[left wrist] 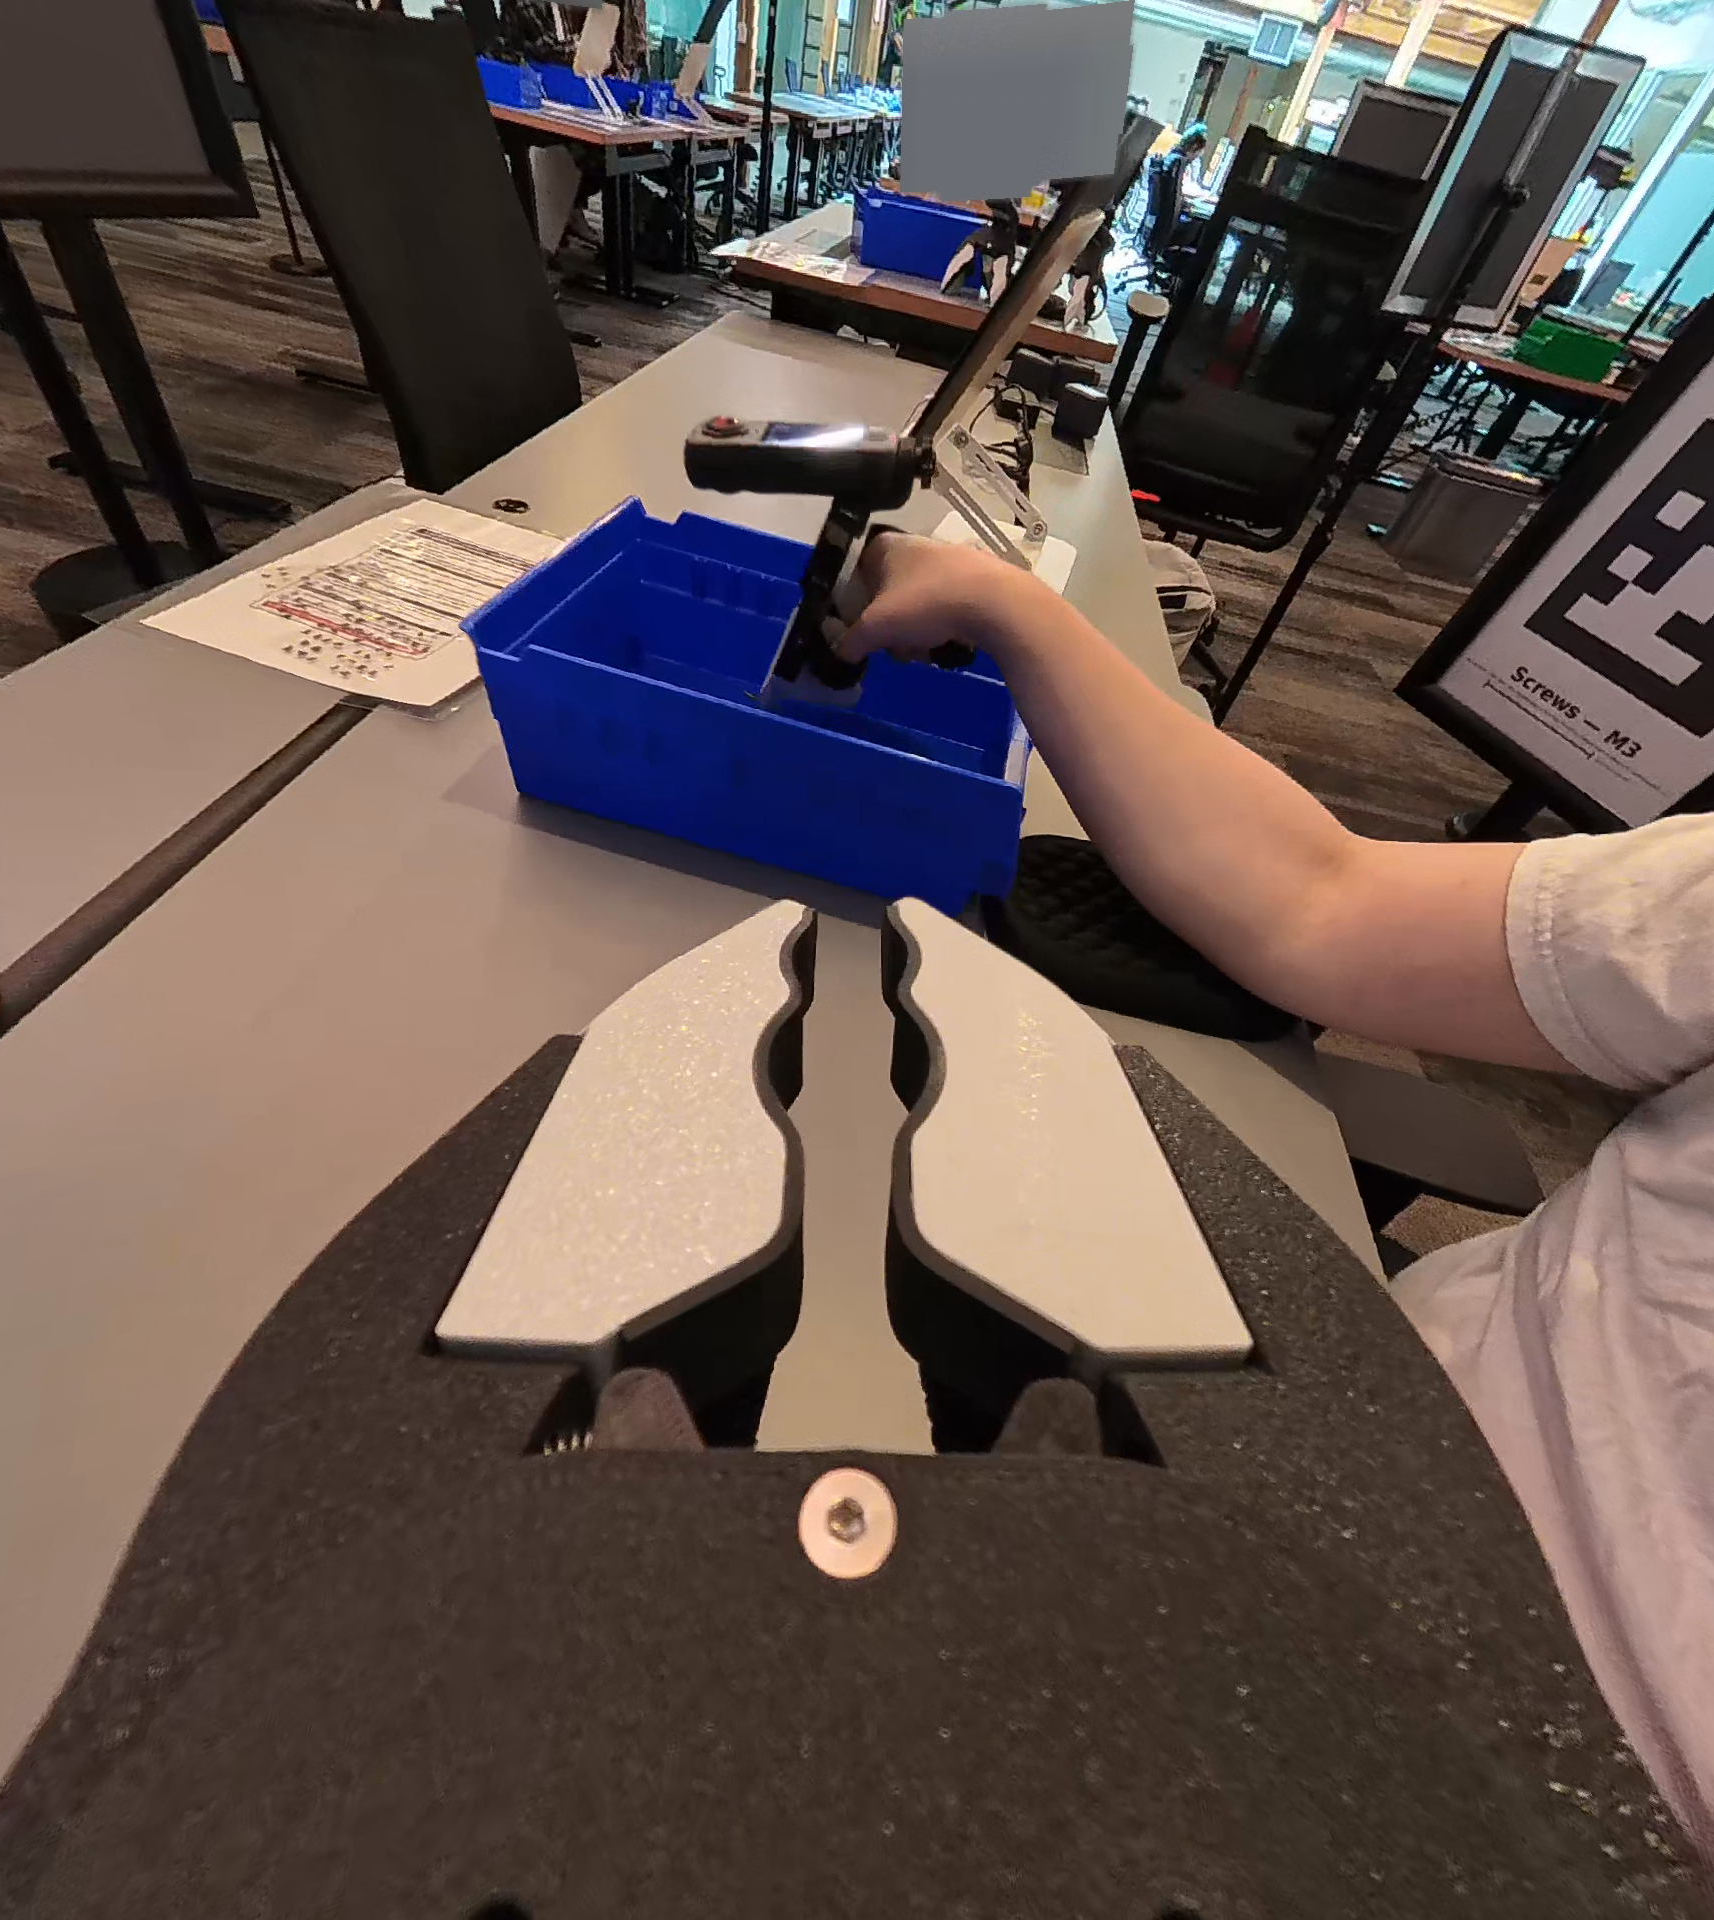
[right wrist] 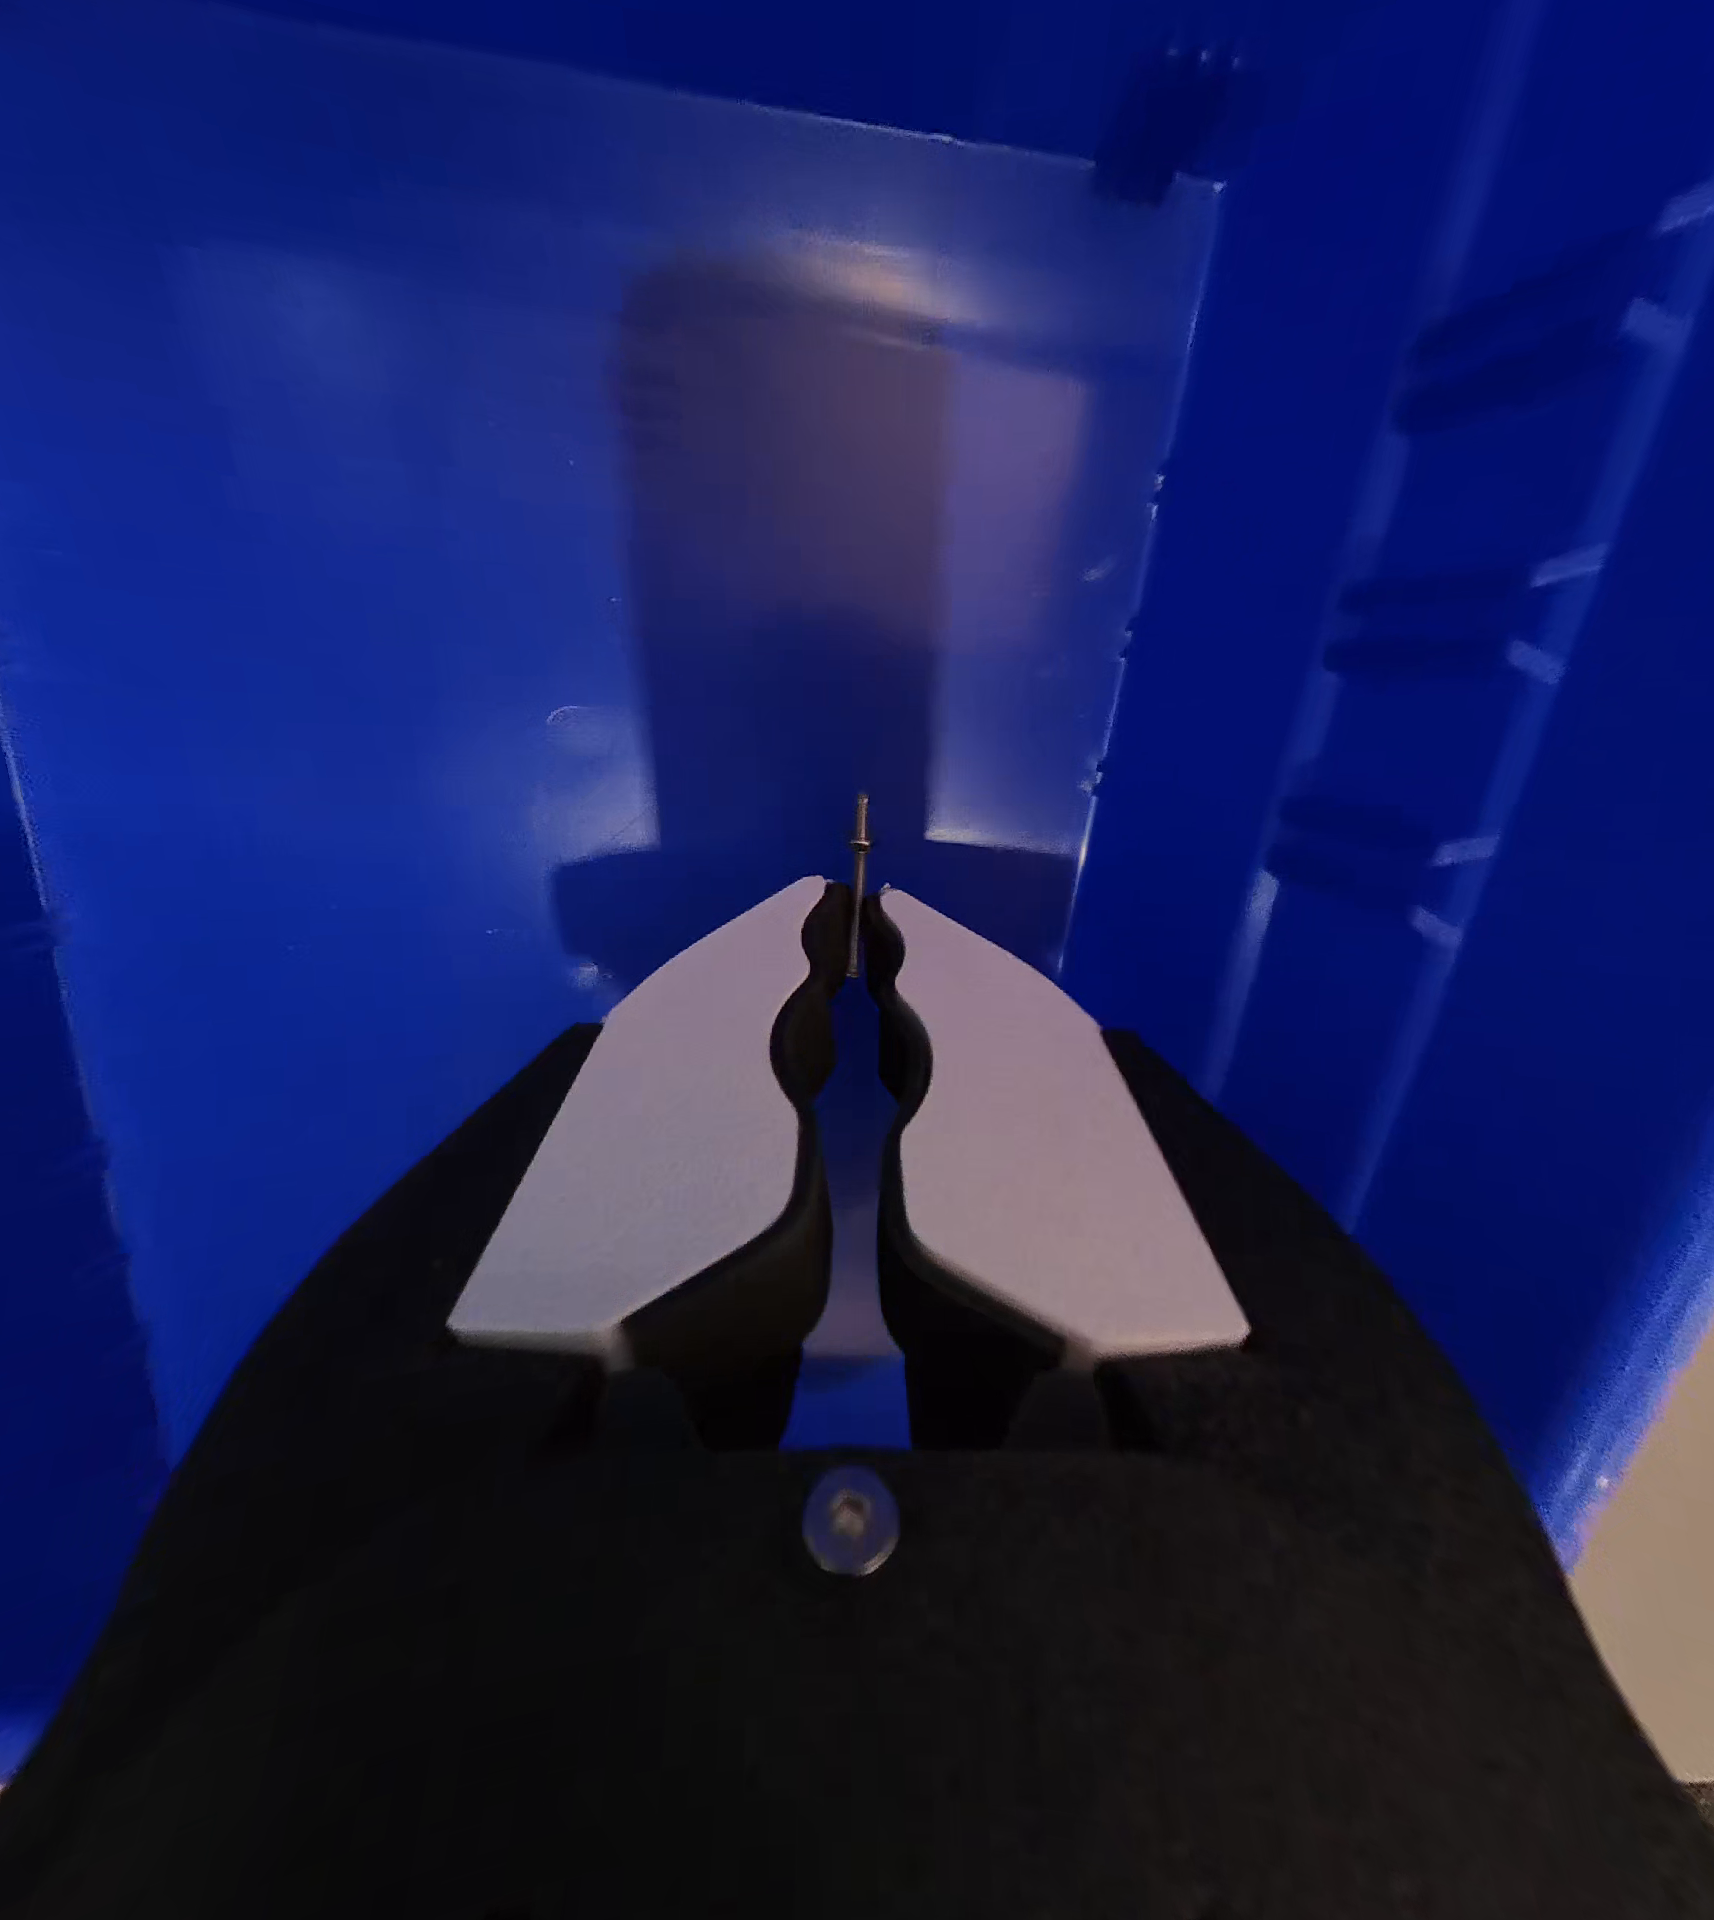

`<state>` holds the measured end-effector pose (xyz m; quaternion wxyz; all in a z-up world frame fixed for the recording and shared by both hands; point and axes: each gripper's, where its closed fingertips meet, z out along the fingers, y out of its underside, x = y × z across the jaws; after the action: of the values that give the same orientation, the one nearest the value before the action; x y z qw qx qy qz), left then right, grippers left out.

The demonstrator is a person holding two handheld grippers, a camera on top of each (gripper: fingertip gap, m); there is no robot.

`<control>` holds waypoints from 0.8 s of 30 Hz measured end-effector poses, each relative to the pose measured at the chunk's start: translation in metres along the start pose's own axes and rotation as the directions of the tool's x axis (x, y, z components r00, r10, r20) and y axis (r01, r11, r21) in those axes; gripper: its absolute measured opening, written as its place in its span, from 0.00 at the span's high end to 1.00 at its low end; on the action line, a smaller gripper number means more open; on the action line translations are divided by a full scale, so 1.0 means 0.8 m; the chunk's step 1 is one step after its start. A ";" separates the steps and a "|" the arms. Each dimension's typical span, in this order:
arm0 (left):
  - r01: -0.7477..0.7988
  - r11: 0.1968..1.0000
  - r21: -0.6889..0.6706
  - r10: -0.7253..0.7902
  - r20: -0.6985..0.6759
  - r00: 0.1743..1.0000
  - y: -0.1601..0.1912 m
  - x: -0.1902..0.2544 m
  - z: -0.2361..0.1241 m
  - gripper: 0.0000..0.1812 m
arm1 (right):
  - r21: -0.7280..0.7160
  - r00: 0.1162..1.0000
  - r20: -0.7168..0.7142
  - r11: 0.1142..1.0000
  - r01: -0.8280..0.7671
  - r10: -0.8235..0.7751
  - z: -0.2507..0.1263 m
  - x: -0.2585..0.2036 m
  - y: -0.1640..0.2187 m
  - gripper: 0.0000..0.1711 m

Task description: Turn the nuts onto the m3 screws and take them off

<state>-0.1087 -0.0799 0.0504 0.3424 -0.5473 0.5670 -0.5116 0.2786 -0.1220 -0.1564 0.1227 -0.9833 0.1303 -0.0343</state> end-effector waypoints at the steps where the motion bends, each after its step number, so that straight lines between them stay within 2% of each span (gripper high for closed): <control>1: 0.001 1.000 0.005 -0.001 0.003 1.000 -0.002 -0.001 -0.002 0.94 | 0.001 1.000 0.006 1.000 0.009 -0.009 0.002 0.000 0.001 0.98; 2: 0.002 1.000 0.008 -0.002 0.007 1.000 -0.003 -0.002 -0.004 0.94 | 0.002 1.000 0.007 1.000 0.013 -0.013 0.003 0.001 0.001 0.98; 6: -0.014 1.000 0.020 0.013 0.061 0.998 -0.012 -0.012 -0.019 0.92 | 0.026 0.998 -0.041 0.998 0.054 -0.053 -0.005 0.002 -0.006 0.83; 9: -0.060 0.998 0.017 0.057 0.144 0.988 -0.025 -0.022 -0.046 0.90 | 0.059 0.988 -0.130 0.994 0.094 -0.086 -0.026 0.008 -0.015 0.82; 11: -0.115 0.993 -0.010 0.114 0.254 0.960 -0.035 -0.036 -0.074 0.90 | 0.136 0.990 -0.115 0.986 0.098 -0.083 -0.046 -0.001 -0.028 0.82; 14: -0.147 0.975 -0.164 0.208 0.464 0.861 -0.031 -0.067 -0.137 0.90 | 0.271 0.983 -0.132 0.949 0.158 -0.125 -0.085 -0.017 -0.051 0.81; 15: -0.117 0.968 -0.223 0.224 0.548 0.806 -0.025 -0.081 -0.165 0.91 | 0.323 0.981 -0.135 0.930 0.177 -0.140 -0.100 -0.025 -0.059 0.81; 17: -0.036 0.952 -0.303 0.257 0.733 0.630 -0.014 -0.116 -0.232 0.92 | 0.433 0.973 -0.149 0.874 0.222 -0.173 -0.129 -0.040 -0.077 0.78; 18: 0.018 0.945 -0.326 0.263 0.794 0.548 -0.005 -0.129 -0.265 0.92 | 0.483 0.968 -0.166 0.840 0.245 -0.187 -0.144 -0.047 -0.086 0.77; 19: 0.078 0.937 -0.340 0.257 0.823 0.507 0.008 -0.138 -0.288 0.92 | 0.526 0.961 -0.190 0.807 0.271 -0.199 -0.158 -0.054 -0.093 0.77; 22: 0.296 0.894 -0.336 0.134 0.831 0.539 0.063 -0.153 -0.320 0.94 | 0.597 0.928 -0.275 0.712 0.371 -0.252 -0.188 -0.075 -0.107 0.78; 24: 0.411 0.844 -0.344 0.082 0.841 0.535 0.095 -0.161 -0.334 0.95 | 0.627 0.909 -0.282 0.658 0.416 -0.307 -0.200 -0.097 -0.111 0.78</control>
<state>-0.3613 0.0907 0.0208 0.3609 -0.8444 0.3922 -0.0551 0.2103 -0.0555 0.0181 0.4508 -0.8711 -0.0807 -0.1773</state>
